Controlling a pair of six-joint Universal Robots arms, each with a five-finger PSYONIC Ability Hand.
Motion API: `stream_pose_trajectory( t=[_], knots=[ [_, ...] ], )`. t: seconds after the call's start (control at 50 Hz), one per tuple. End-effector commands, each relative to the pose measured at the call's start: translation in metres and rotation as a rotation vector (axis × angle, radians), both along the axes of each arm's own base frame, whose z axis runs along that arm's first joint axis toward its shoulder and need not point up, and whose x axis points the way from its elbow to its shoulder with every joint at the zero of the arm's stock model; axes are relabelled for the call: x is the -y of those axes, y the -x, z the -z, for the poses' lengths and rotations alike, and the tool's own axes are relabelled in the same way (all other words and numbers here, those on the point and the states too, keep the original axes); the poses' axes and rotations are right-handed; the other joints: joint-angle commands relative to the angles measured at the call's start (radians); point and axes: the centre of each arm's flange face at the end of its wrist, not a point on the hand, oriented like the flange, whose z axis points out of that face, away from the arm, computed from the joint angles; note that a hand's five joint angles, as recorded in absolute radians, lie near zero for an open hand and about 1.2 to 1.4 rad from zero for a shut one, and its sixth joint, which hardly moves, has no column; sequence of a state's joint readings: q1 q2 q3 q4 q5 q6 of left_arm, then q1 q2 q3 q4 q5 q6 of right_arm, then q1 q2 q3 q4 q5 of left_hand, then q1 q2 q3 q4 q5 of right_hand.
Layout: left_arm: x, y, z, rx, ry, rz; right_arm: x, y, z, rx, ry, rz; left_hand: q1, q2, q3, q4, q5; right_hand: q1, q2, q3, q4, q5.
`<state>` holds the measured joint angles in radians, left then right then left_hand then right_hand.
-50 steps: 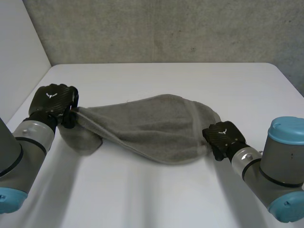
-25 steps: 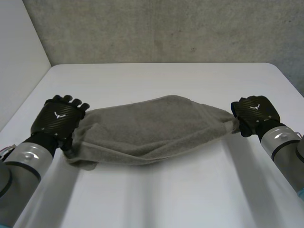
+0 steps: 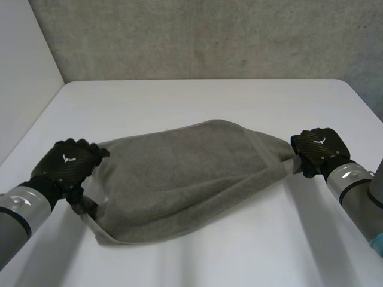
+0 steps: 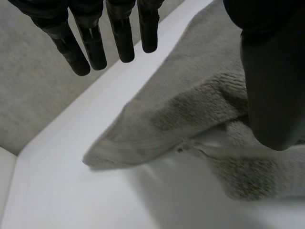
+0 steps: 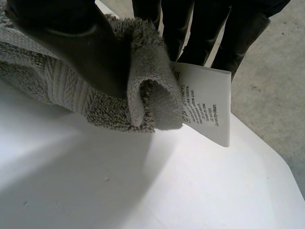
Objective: Fold the towel.
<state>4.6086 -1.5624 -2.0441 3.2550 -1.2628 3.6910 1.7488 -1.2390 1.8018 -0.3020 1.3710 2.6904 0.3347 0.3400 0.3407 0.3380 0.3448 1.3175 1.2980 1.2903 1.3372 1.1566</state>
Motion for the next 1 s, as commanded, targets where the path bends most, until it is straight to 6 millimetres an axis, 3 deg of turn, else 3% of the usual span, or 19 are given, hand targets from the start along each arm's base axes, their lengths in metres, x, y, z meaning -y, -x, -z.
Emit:
stream_pose_trajectory(
  t=[0.02, 0.18, 0.34, 0.6, 0.72, 1.0],
  knots=[
    [-0.01, -0.003, 0.014, 0.0, -0.068, -0.011, 0.0, 0.0, 0.001, 0.0, -0.005, -0.001, 0.043, 0.038, 0.037, 0.04, -0.142, 0.079, 0.098, 0.106, 0.059, 0.065],
    [-0.02, -0.015, 0.018, 0.003, -0.078, -0.052, 0.0, 0.0, 0.003, -0.001, -0.009, -0.001, 0.105, 0.099, 0.099, 0.101, -0.08, 0.079, 0.098, 0.106, 0.059, 0.065],
    [-0.029, -0.014, 0.027, -0.004, -0.111, -0.03, -0.001, 0.0, 0.006, -0.003, -0.02, -0.003, 0.231, 0.226, 0.225, 0.228, 0.046, 0.079, 0.098, 0.106, 0.059, 0.065],
    [-0.024, -0.012, 0.04, -0.007, -0.138, -0.015, 0.0, 0.0, 0.007, -0.004, -0.023, 0.0, 0.442, 0.437, 0.436, 0.439, 0.258, 0.079, 0.098, 0.106, 0.059, 0.065],
    [-0.021, -0.012, 0.047, -0.006, -0.158, -0.015, 0.001, 0.002, 0.006, -0.002, -0.022, 0.005, 0.718, 0.713, 0.712, 0.715, 0.534, 0.079, 0.098, 0.106, 0.059, 0.065],
    [-0.019, -0.012, 0.048, 0.077, -0.091, 0.025, 0.002, 0.007, 0.007, -0.002, -0.033, 0.016, 0.472, 0.467, 0.466, 0.469, 0.287, 0.079, 0.098, 0.106, 0.059, 0.065]
  ],
)
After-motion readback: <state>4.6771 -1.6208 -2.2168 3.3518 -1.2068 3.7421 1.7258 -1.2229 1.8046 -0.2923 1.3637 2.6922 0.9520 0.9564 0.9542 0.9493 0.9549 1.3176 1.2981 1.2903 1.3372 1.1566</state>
